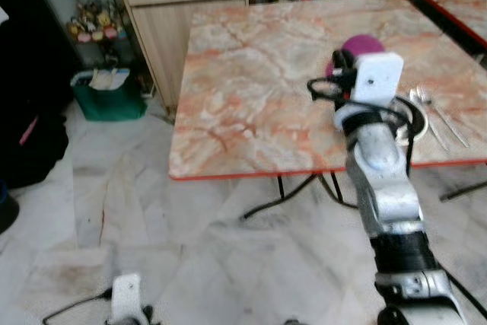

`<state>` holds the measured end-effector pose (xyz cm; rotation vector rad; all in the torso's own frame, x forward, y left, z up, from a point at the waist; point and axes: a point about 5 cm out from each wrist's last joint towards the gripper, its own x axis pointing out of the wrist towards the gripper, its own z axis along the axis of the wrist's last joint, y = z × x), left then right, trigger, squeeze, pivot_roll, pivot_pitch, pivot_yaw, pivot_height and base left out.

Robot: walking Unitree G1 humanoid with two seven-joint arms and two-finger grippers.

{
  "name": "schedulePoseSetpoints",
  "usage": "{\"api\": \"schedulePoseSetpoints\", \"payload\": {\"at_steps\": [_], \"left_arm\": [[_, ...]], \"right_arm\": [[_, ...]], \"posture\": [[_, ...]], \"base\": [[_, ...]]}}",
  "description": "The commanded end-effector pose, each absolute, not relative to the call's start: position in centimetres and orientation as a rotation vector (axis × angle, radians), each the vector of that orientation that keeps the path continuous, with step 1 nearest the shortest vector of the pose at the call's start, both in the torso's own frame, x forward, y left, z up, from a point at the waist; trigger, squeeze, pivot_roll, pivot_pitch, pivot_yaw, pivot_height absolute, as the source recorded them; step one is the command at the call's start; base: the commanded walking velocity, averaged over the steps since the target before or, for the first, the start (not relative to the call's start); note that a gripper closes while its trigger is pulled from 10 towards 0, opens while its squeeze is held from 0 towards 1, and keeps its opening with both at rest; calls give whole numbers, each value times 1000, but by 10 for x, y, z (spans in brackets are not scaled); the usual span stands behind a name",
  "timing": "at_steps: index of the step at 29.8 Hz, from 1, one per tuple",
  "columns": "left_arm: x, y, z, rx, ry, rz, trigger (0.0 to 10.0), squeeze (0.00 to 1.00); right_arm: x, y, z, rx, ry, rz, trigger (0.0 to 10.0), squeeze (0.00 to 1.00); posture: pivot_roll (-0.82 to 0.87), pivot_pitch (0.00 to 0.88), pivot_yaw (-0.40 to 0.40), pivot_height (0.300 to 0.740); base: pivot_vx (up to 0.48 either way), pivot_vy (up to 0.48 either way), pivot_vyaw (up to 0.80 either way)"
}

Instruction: Setting the table

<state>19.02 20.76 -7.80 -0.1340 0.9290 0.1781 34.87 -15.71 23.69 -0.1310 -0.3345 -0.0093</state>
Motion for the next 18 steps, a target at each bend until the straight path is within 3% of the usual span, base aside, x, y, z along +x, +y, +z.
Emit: {"api": "schedulePoseSetpoints", "payload": {"at_steps": [1,18], "left_arm": [[185,218,-79,-109,945,195,10000,0],[185,218,-79,-109,947,189,10000,0]], "right_arm": [[348,-150,242,-120,-348,4,10000,0],[349,-151,237,-128,-304,0,10000,0]], "posture": [[-109,107,33,740],[-108,109,33,740]], "base": [[394,0,0],[396,0,0]]}}
